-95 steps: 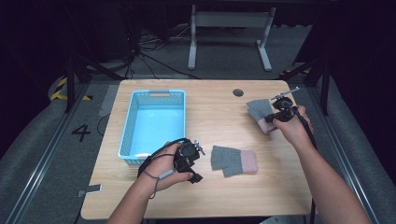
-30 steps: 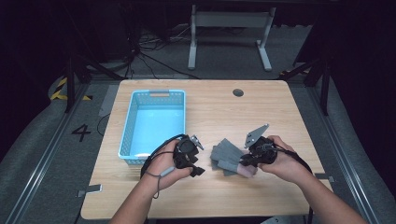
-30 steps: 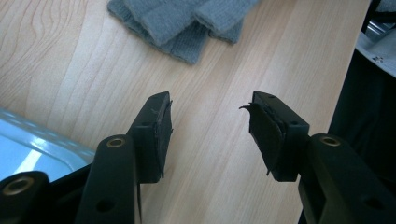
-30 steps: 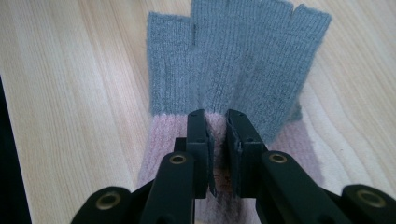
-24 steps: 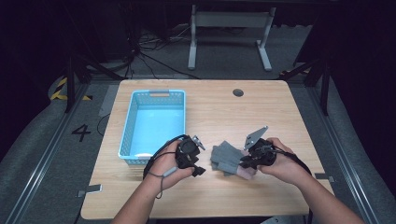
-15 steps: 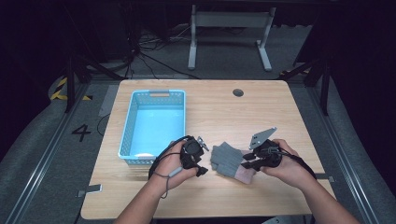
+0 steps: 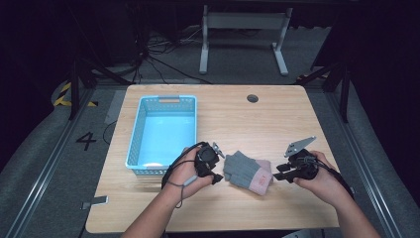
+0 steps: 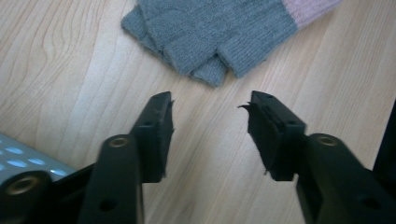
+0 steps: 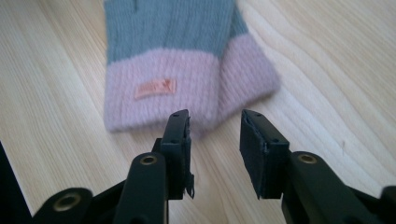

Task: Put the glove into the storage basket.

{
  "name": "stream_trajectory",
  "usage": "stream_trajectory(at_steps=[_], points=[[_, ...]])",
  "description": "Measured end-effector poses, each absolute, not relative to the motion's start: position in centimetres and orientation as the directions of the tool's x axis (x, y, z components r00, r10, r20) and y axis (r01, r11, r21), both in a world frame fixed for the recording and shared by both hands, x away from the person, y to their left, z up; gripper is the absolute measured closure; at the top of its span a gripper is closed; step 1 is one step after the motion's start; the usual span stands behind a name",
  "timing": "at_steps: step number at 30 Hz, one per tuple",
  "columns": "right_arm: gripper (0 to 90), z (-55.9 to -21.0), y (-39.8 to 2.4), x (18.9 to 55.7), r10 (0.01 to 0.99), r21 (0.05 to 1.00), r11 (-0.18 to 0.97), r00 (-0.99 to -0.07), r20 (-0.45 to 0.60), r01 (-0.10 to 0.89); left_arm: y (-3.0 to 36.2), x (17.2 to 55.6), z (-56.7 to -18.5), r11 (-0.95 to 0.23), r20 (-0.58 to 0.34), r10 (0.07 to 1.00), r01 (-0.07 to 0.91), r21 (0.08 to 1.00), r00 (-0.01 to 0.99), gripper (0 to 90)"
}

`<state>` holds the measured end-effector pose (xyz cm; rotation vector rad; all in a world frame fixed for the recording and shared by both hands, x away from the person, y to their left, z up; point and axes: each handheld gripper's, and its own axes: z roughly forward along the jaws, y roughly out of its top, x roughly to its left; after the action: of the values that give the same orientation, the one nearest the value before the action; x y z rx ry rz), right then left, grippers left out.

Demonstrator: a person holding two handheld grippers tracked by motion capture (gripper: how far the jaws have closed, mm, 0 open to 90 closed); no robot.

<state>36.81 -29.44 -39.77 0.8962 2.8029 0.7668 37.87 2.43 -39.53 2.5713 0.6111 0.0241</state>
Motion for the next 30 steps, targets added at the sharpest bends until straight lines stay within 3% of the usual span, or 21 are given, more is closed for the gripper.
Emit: stream_trajectory(at_steps=[30], points=[[65.9, -42.1, -28.4, 36.4, 0.562, 0.46, 0.731, -0.827, 0.011, 0.503, -0.7, 40.1, -42.2, -0.769, -0.11, 0.487, 0.486, 0.416, 0.866, 54.2]])
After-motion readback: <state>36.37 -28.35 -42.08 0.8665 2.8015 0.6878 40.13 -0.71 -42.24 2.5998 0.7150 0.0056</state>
